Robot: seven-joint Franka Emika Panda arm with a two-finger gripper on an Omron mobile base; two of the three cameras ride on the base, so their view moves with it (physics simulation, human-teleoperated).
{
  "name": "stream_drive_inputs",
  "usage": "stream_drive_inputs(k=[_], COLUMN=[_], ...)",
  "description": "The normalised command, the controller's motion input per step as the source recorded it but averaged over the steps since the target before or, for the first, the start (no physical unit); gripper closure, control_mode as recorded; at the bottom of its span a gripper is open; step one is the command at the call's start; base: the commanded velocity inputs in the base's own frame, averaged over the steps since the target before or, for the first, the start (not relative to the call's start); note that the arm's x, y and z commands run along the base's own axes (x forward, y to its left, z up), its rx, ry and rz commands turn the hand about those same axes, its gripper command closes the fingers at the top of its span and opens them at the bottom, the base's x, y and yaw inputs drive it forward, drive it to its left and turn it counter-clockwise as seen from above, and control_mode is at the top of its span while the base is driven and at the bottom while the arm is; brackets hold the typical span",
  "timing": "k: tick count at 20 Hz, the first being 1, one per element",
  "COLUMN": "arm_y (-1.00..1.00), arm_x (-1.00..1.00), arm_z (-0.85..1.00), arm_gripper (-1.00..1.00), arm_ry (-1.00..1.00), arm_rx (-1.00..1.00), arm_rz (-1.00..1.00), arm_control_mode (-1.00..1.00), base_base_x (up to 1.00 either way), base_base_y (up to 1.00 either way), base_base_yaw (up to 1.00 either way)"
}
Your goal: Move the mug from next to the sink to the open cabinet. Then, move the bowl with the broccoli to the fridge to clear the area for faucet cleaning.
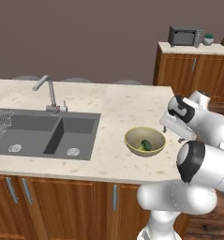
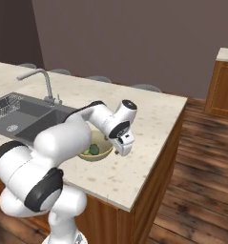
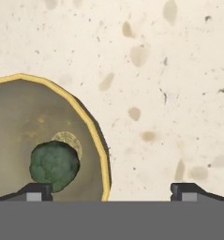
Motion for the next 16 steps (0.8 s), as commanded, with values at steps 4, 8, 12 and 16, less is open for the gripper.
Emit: stream_drive_inputs(k=[4, 8, 12, 16], arm_y=[0.07, 0.03, 0.13, 0.28], arm_x=[0.23, 0.09, 0.13, 0.16], arm_z=[-0.22, -0.29, -0.27, -0.23], arm_gripper=[-1.0, -1.0, -1.0, -1.0], arm_ry=[0.0, 0.02, 0.0, 0.0], arm_rx=[0.0, 0.0, 0.0, 0.0], arm_rz=[0.0, 0.0, 0.0, 0.0], arm_control_mode=[-1.0, -1.0, -1.0, -1.0], base_base_x=[0.0, 0.0, 0.0, 0.0], base_base_y=[0.0, 0.0, 0.0, 0.0], base_base_yaw=[0.0, 0.0, 0.0, 0.0])
